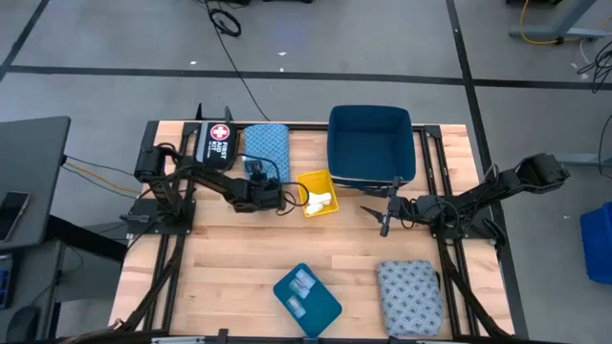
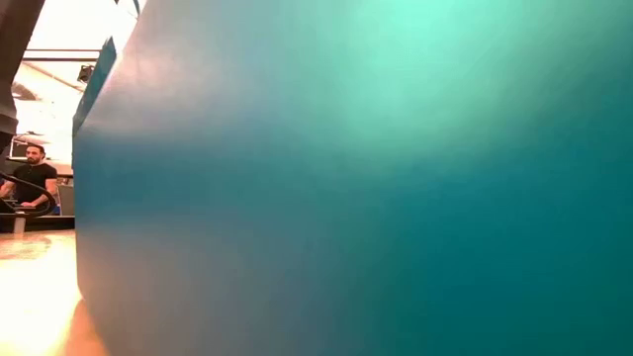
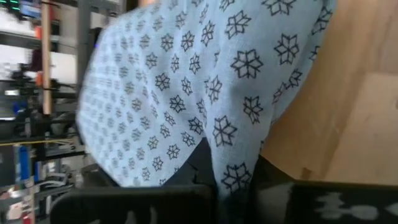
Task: Pick & place medical supplies in basket/bin
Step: Put the blue patient gown into the blue and white bin
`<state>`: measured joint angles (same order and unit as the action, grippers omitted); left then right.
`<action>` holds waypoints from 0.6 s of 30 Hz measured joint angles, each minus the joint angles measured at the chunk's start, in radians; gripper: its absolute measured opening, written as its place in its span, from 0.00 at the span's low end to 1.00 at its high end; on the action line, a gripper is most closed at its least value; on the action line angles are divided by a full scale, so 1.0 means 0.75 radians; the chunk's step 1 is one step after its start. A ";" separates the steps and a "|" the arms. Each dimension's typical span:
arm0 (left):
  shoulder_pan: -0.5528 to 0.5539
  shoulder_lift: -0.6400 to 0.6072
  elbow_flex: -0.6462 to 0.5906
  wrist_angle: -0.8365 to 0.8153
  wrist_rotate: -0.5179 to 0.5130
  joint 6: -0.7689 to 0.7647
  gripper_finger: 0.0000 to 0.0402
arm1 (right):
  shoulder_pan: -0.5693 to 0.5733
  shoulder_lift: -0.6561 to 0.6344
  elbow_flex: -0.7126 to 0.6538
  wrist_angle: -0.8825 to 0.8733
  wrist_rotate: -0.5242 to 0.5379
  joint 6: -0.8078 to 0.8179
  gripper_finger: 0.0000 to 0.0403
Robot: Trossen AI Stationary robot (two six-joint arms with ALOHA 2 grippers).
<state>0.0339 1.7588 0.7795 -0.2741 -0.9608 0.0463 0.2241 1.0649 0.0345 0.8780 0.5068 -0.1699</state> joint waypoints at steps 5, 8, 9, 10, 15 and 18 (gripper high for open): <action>-0.052 0.000 0.091 -0.022 -0.105 0.019 0.03 | 0.000 0.000 0.000 0.000 0.000 0.000 0.52; -0.070 0.000 0.175 -0.067 -0.160 0.044 0.03 | 0.000 0.000 0.000 0.000 0.000 0.000 0.52; -0.071 0.000 0.204 -0.092 -0.177 0.045 0.03 | 0.000 0.000 0.000 0.000 0.000 0.000 0.52; -0.071 0.000 0.235 -0.117 -0.192 0.044 0.03 | 0.000 0.000 0.000 0.000 0.000 0.000 0.52; -0.043 -0.001 0.372 -0.236 -0.261 0.042 0.03 | 0.000 0.000 0.000 0.000 -0.009 0.007 0.52; -0.022 -0.001 0.441 -0.315 -0.289 0.043 0.03 | 0.007 0.000 0.000 -0.001 -0.015 0.011 0.52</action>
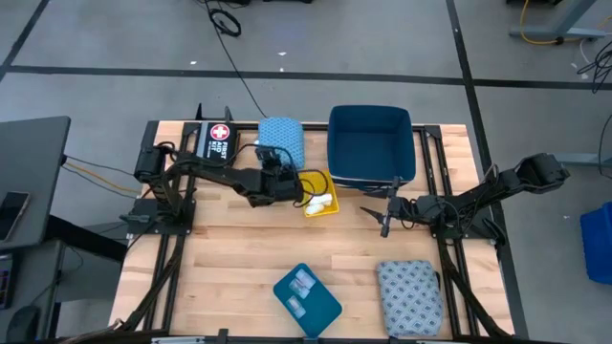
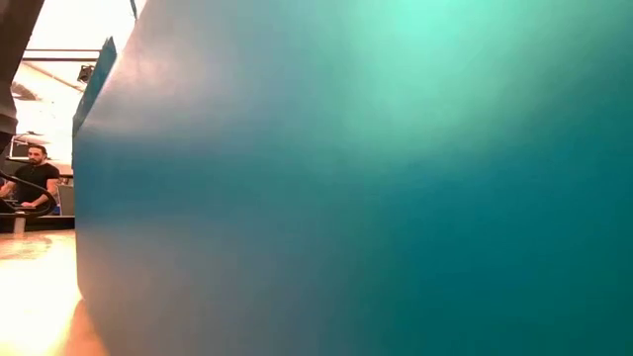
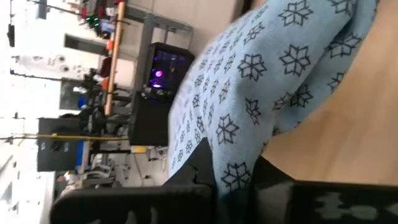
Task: Pick & place medical supplies in basket/bin
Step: Put the blue patient gown into the blue and white bin
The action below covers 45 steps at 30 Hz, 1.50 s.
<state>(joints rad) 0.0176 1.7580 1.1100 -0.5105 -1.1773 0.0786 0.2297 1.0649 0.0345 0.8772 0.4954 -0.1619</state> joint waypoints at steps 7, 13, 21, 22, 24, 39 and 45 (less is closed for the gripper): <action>0.031 0.000 0.133 -0.107 -0.097 0.013 0.03 | 0.022 0.000 0.000 -0.001 -0.001 0.000 0.52; 0.031 0.000 0.239 -0.109 -0.159 0.085 0.03 | 0.022 0.000 0.000 -0.030 -0.001 0.027 0.52; 0.032 -0.001 0.393 -0.107 -0.235 0.177 0.03 | 0.022 0.000 0.000 -0.076 -0.003 0.079 0.52; 0.031 -0.001 0.416 -0.102 -0.235 0.186 0.03 | 0.022 0.000 0.000 -0.076 -0.003 0.080 0.52; 0.028 -0.001 0.461 -0.077 -0.235 0.223 0.03 | 0.022 0.000 0.000 -0.076 -0.003 0.080 0.52; -0.035 -0.005 0.526 0.812 0.081 0.894 0.03 | 0.022 0.000 0.000 -0.079 -0.008 0.063 0.52; -0.012 0.000 0.526 0.917 0.303 0.927 0.03 | 0.022 0.000 0.000 -0.080 -0.007 0.060 0.52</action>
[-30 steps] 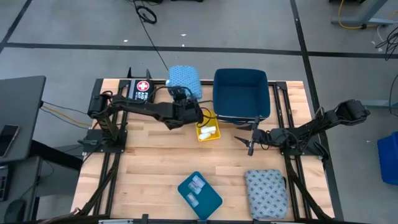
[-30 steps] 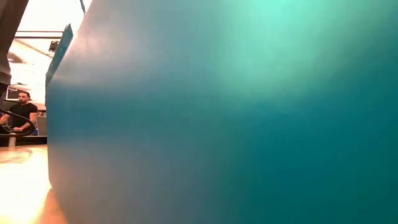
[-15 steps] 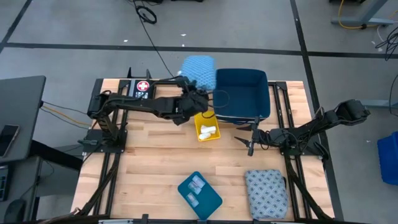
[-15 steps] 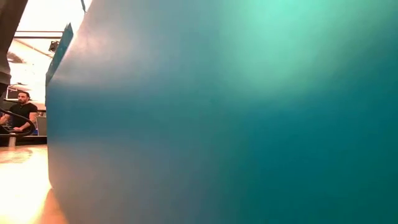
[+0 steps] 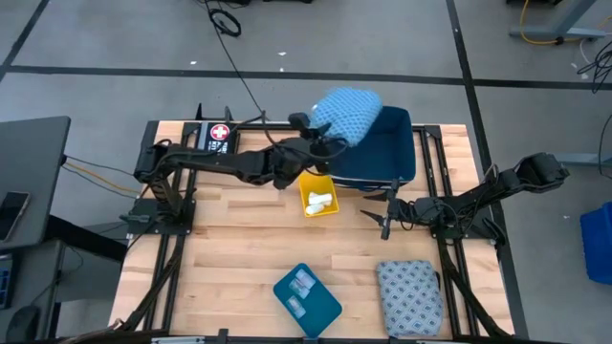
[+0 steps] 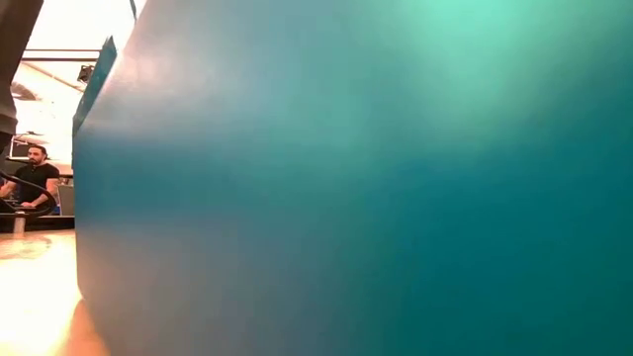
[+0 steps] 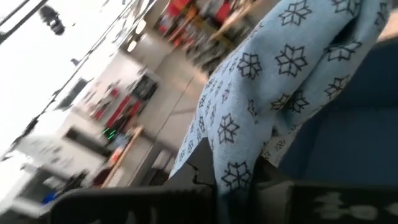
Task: Pick & place medical supplies in basket/bin
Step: Put the blue patient gown into the blue and white bin
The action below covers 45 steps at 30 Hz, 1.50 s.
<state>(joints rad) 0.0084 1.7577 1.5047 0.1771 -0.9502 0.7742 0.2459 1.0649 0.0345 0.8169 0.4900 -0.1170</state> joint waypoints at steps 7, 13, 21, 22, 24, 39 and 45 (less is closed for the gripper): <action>0.044 0.136 0.001 0.055 0.137 -0.008 0.03 | 0.000 0.000 0.000 -0.013 0.000 0.000 0.52; 0.053 0.280 -0.001 0.110 0.087 0.063 0.03 | 0.000 0.000 0.000 -0.028 0.001 0.000 0.52; 0.070 0.369 -0.001 0.097 0.252 0.015 0.03 | 0.000 0.000 0.000 -0.033 0.001 0.000 0.52; 0.077 0.369 -0.001 0.082 0.275 -0.012 0.03 | 0.000 0.000 0.000 -0.033 0.002 0.000 0.52; 0.090 0.369 0.000 0.045 0.338 -0.080 0.03 | 0.000 0.000 0.000 -0.033 0.003 0.000 0.52; 0.138 0.369 0.000 -0.056 0.610 -0.283 0.29 | 0.000 0.000 0.000 -0.033 0.004 0.000 0.52; 0.127 0.358 0.000 -0.056 0.605 -0.213 0.50 | -0.001 0.000 0.000 -0.041 0.004 0.000 0.52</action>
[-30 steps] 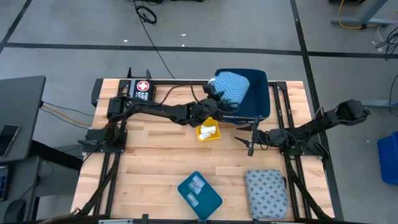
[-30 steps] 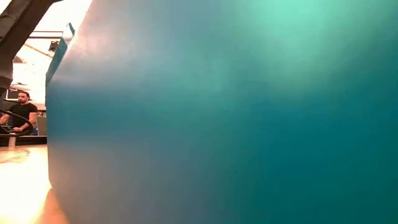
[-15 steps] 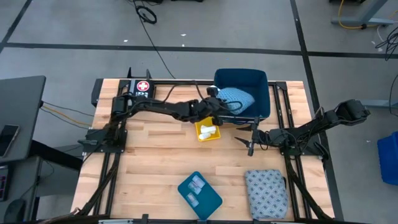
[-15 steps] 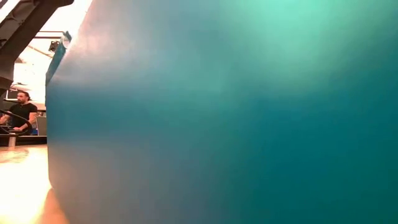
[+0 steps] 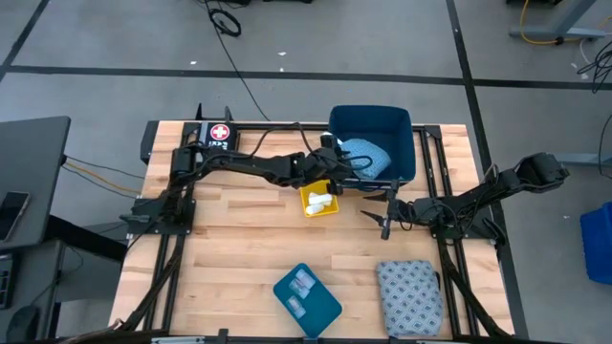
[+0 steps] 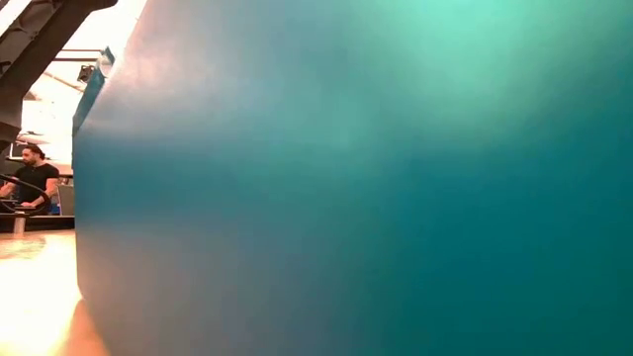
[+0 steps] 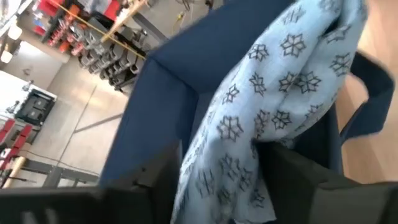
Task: Pick & place medical supplies in basket/bin
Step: Put the blue patient gown into the blue and white bin
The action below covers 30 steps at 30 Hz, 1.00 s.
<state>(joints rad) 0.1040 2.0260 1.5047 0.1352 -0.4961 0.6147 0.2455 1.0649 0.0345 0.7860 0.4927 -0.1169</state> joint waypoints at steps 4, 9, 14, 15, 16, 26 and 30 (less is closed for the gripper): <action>-0.016 -0.055 0.000 0.007 0.003 0.005 0.60 | 0.000 0.000 0.000 -0.006 -0.001 0.000 0.52; -0.045 -0.153 0.000 0.011 0.013 0.018 0.62 | 0.000 0.000 0.000 -0.011 -0.004 0.000 0.52; -0.080 -0.248 0.000 0.005 -0.025 0.030 0.60 | 0.000 0.000 0.000 -0.016 -0.004 0.007 0.52; -0.089 -0.259 0.000 0.012 -0.052 0.029 0.60 | 0.000 0.000 0.000 -0.020 -0.004 0.008 0.52; -0.096 -0.281 0.000 0.007 -0.079 0.030 0.59 | 0.000 0.000 0.000 -0.021 -0.004 0.009 0.52; -0.204 -0.445 0.000 -0.285 -0.173 -0.161 0.54 | 0.000 0.000 -0.001 0.058 -0.051 0.019 0.52; -0.243 -0.471 0.001 -0.454 0.067 -0.350 0.53 | 0.000 0.000 -0.001 0.118 -0.071 0.005 0.52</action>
<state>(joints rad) -0.0781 1.6726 1.5051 -0.2053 -0.4456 0.3525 0.2455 1.0649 0.0341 0.8743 0.4393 -0.1129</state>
